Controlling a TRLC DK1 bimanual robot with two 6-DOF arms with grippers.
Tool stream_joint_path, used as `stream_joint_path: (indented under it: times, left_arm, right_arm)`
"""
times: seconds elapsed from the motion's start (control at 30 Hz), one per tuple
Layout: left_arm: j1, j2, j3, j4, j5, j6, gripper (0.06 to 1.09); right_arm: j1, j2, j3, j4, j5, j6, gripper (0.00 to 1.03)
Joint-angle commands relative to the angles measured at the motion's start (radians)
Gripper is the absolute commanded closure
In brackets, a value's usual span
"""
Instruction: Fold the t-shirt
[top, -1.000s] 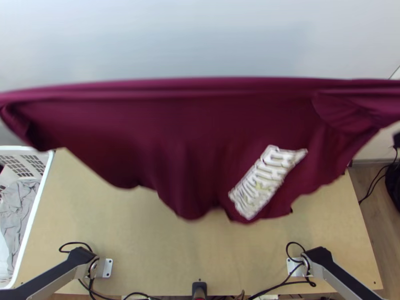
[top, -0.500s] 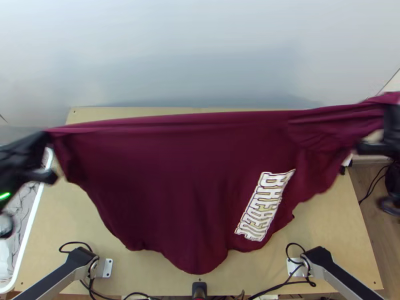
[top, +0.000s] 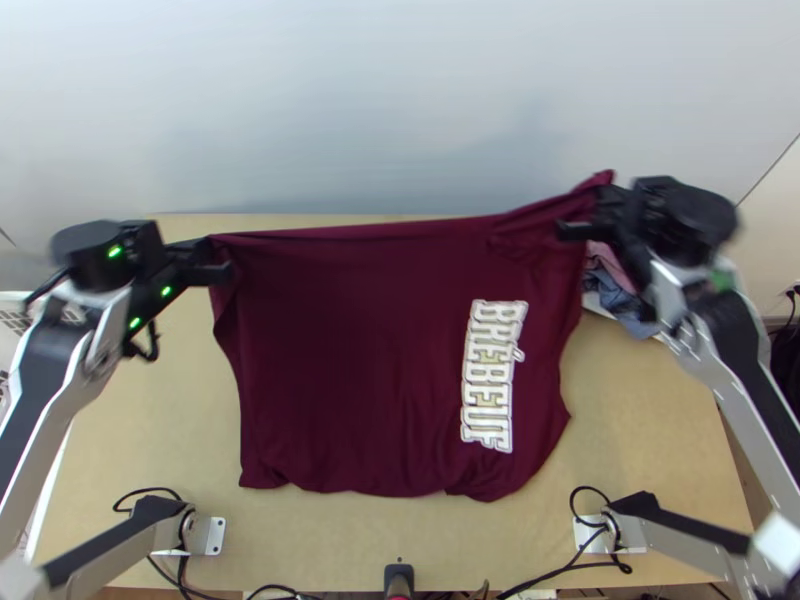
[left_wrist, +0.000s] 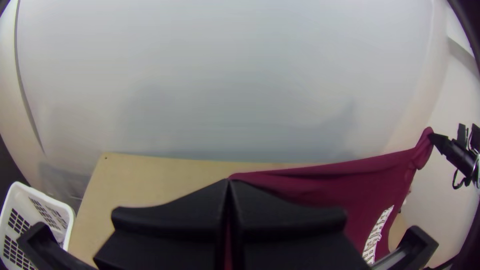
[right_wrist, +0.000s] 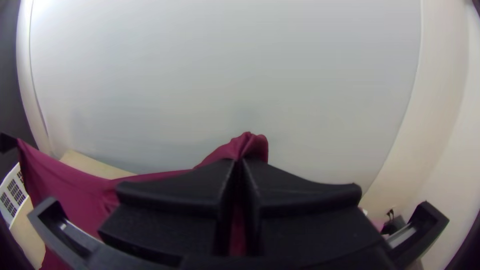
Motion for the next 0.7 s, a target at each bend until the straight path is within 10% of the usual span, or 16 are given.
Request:
stream_joint_path:
  times: [0.0, 0.67]
  left_arm:
    - [0.123, 0.242, -0.07, 0.213, 0.025, -0.046, 1.05]
    - [0.19, 0.814, 0.266, 0.402, 0.006, -0.06, 1.05]
  right_arm:
    - [-0.036, 0.301, 0.028, 0.142, -0.036, 0.057, 1.0]
    - [-0.064, 0.914, 0.516, 0.162, -0.03, 0.105, 1.0]
